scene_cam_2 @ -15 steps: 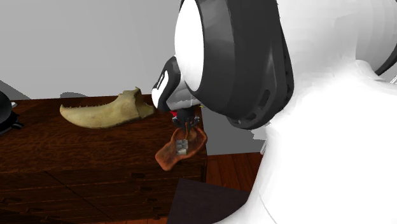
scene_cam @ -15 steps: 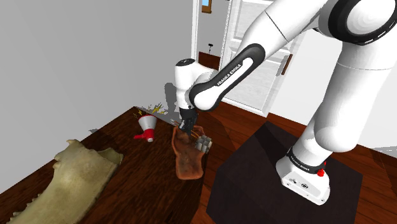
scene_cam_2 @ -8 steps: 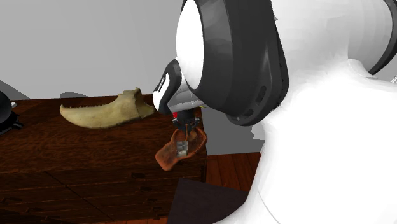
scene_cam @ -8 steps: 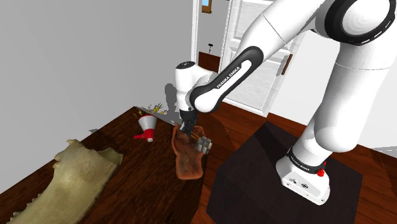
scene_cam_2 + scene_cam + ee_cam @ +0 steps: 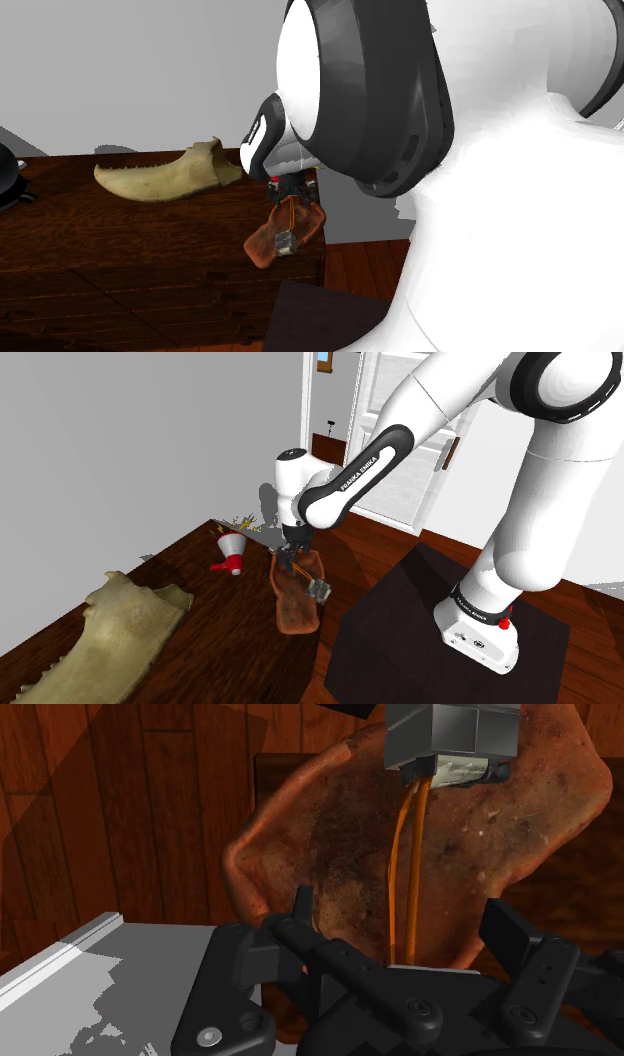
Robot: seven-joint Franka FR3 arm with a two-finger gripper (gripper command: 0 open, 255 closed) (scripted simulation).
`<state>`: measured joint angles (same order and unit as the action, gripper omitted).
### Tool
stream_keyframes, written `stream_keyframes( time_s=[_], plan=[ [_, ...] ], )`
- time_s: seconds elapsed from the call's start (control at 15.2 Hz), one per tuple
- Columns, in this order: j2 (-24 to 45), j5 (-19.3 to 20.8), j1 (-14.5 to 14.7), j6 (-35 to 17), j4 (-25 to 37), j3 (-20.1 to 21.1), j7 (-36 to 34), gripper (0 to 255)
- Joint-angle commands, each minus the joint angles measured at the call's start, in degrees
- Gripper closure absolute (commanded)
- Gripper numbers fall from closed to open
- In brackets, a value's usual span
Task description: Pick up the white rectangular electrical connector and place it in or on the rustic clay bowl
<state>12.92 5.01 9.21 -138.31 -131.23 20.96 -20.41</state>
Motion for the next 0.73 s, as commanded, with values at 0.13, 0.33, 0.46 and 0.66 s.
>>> stream_keyframes(
  time_s=[0.13,0.33,0.46,0.66],
  plan=[
    [-4.2,-2.4,-0.6,5.5,1.6,0.8,1.7,0],
    [-5.2,-2.9,-0.7,7.0,2.2,0.9,2.1,0],
    [-5.2,-2.9,-0.7,7.0,2.2,0.9,2.1,0],
    [-5.2,-2.9,-0.7,7.0,2.2,0.9,2.1,0]
  ],
)
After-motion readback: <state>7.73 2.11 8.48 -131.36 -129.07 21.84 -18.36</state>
